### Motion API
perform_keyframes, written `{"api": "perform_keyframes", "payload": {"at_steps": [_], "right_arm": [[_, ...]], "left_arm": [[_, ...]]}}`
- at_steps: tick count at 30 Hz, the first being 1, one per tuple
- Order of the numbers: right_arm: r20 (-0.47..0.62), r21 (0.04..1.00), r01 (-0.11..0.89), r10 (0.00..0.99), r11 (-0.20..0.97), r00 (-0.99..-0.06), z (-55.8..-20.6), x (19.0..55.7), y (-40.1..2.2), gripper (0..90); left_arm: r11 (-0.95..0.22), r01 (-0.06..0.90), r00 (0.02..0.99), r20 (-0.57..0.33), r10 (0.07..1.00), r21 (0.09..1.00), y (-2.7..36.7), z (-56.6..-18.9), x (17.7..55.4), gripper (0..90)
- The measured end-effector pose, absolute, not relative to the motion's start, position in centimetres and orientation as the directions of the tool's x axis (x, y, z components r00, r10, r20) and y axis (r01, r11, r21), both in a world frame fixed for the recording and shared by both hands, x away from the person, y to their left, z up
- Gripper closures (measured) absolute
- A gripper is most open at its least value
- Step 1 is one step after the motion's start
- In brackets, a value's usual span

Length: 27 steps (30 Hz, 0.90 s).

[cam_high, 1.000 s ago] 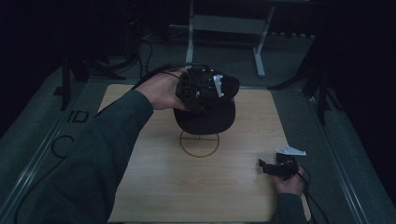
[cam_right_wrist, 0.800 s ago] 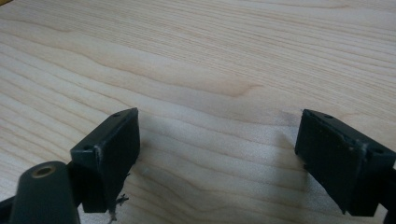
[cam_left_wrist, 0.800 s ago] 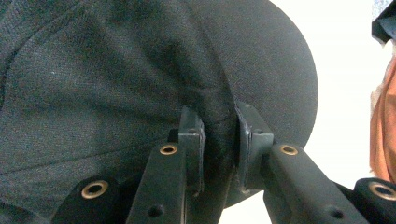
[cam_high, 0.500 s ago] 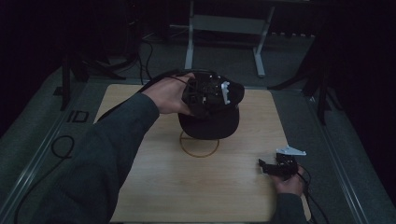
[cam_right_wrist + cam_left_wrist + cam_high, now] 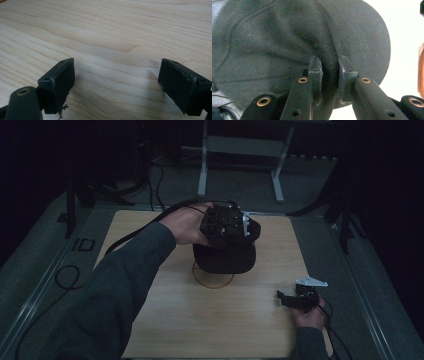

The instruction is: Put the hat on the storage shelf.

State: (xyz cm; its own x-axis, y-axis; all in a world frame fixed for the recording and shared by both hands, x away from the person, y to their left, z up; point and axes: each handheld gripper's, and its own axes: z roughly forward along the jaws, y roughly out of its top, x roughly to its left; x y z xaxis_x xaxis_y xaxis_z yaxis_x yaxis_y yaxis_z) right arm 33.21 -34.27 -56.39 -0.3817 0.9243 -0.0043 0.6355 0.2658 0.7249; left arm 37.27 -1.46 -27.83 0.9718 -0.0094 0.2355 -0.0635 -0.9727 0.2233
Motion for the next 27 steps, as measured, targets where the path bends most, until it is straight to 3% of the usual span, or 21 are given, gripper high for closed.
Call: {"api": "perform_keyframes", "payload": {"at_steps": [7, 16, 27], "right_arm": [[-0.006, 0.725, 0.634, 0.923, 0.269, -0.384, -56.4, 33.2, -34.3, 14.0], [0.001, 0.724, 0.639, 0.926, 0.260, -0.378, -56.4, 33.2, -34.2, 14.0], [0.001, 0.723, 0.639, 0.926, 0.261, -0.379, -56.4, 33.2, -34.2, 14.0]], "left_arm": [[-0.973, -0.059, 0.973, 0.229, -0.006, 0.224, -1.3, -28.7, 37.5, 73.9], [-0.958, -0.016, 0.984, 0.175, 0.036, 0.286, -0.8, -28.3, 37.9, 56.8], [-0.955, 0.005, 0.980, 0.187, 0.064, 0.297, 0.3, -28.3, 38.2, 58.0]]}}
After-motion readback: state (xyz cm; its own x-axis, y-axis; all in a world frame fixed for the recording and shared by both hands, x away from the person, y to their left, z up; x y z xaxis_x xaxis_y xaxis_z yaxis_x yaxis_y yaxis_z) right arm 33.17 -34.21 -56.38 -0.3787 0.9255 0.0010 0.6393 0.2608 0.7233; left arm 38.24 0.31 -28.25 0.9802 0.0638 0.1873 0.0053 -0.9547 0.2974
